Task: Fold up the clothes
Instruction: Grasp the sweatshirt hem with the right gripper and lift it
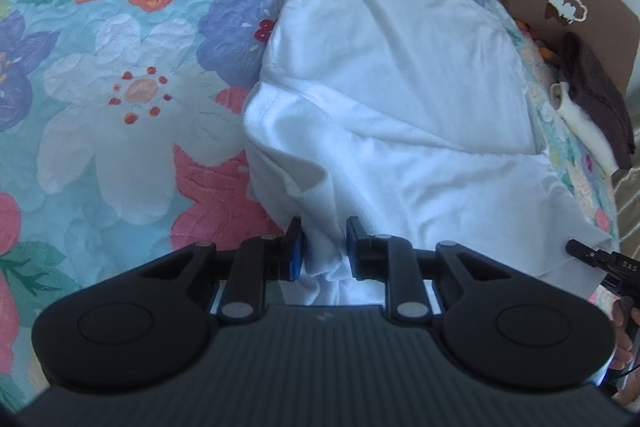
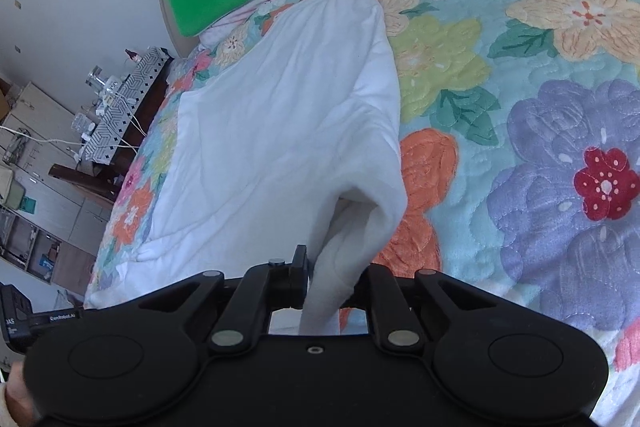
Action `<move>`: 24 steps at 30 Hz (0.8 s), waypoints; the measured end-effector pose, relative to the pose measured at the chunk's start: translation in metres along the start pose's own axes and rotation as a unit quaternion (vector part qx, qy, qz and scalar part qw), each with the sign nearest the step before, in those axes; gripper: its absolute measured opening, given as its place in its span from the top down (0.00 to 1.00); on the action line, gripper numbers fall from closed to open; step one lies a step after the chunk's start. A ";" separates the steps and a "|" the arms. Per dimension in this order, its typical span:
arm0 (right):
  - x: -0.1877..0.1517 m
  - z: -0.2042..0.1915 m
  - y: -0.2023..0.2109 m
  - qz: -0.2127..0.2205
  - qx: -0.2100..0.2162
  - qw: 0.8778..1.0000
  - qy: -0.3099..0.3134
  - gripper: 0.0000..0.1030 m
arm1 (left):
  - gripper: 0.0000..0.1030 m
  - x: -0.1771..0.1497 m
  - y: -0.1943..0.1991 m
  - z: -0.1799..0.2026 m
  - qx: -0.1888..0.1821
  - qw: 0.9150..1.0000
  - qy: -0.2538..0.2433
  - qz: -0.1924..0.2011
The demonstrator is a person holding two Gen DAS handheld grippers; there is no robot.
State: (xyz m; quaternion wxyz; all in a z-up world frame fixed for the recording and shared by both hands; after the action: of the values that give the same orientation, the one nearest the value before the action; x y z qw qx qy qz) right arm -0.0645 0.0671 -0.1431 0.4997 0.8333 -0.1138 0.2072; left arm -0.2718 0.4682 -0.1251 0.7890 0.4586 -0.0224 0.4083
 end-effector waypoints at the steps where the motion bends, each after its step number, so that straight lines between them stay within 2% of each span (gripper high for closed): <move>1: -0.001 -0.001 0.000 -0.001 -0.007 1.000 0.006 0.86 | 0.79 -0.001 -0.002 -0.001 0.010 1.000 -0.001 -0.006; 3: -0.002 0.003 -0.002 -0.016 -0.006 1.000 -0.006 0.85 | 0.76 -0.003 -0.008 -0.006 0.016 1.000 0.004 -0.016; 5: -0.004 0.005 -0.003 -0.030 0.012 0.999 -0.023 0.84 | 0.69 -0.004 -0.012 -0.010 0.011 1.000 0.014 -0.024; 6: -0.004 0.005 -0.002 -0.032 0.017 0.999 -0.026 0.79 | 0.56 -0.004 -0.015 -0.010 0.003 0.999 0.022 -0.031; 7: -0.004 0.004 -0.001 -0.034 0.020 0.999 -0.024 0.70 | 0.37 -0.004 -0.019 -0.011 -0.005 0.999 0.031 -0.038; 8: -0.005 0.004 -0.001 -0.037 0.019 0.999 -0.021 0.67 | 0.26 -0.004 -0.022 -0.012 -0.012 0.998 0.039 -0.045; 10: -0.009 0.004 -0.004 -0.047 0.011 0.999 -0.019 0.58 | 0.23 -0.006 -0.028 -0.009 -0.014 0.998 0.036 -0.048; 12: -0.014 0.005 -0.008 -0.058 0.005 0.998 -0.022 0.54 | 0.34 -0.006 -0.030 -0.007 -0.002 0.999 0.029 -0.040; 13: -0.016 0.006 -0.011 -0.063 0.003 0.998 -0.027 0.49 | 0.61 -0.006 -0.030 -0.005 0.004 0.999 0.019 -0.036; 14: -0.018 0.008 -0.015 -0.065 0.005 0.997 -0.036 0.48 | 0.78 -0.005 -0.029 -0.003 0.003 0.999 0.007 -0.034; 15: -0.020 0.009 -0.019 -0.068 0.009 0.997 -0.045 0.46 | 0.79 -0.004 -0.028 -0.002 -0.009 1.000 0.003 -0.030; 18: -0.021 0.008 -0.028 -0.059 0.019 0.996 -0.065 0.44 | 0.79 -0.004 -0.025 0.002 -0.006 1.000 -0.002 -0.019; 19: -0.020 0.007 -0.030 -0.053 0.022 0.996 -0.068 0.45 | 0.76 -0.004 -0.027 0.001 0.000 1.000 0.007 -0.019; 20: -0.018 0.004 -0.032 -0.049 0.019 0.997 -0.061 0.48 | 0.68 -0.004 -0.029 0.000 0.006 1.000 0.017 -0.019; 21: -0.016 0.002 -0.033 -0.045 0.014 0.997 -0.053 0.67 | 0.61 -0.004 -0.031 -0.003 0.005 0.999 0.030 -0.022; 22: -0.015 0.000 -0.034 -0.042 0.009 0.998 -0.045 0.88 | 0.59 -0.004 -0.034 -0.005 0.002 0.999 0.033 -0.023; 23: -0.014 -0.002 -0.035 -0.040 0.001 0.999 -0.034 0.88 | 0.71 -0.005 -0.036 -0.006 -0.002 0.999 0.035 -0.024; 24: -0.013 0.000 -0.033 -0.043 0.007 0.998 -0.040 0.88 | 0.83 -0.005 -0.036 -0.003 0.006 0.999 0.016 -0.028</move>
State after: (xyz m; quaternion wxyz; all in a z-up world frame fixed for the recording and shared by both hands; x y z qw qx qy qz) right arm -0.0632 0.0827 -0.1751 0.4970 0.8487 -0.0964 0.1526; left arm -0.2522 0.4590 -0.1542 0.7977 0.4570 0.0051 0.3935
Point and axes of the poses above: each gripper's, at about its wrist camera, not at the fingertips, and y roughly against the way its jaws point, z to its right, x to its top, the point moved 2 cm from there along -y, roughly the way its jaws point, and after that the axes turned 15 degrees about -x, right-handed, at the moved point
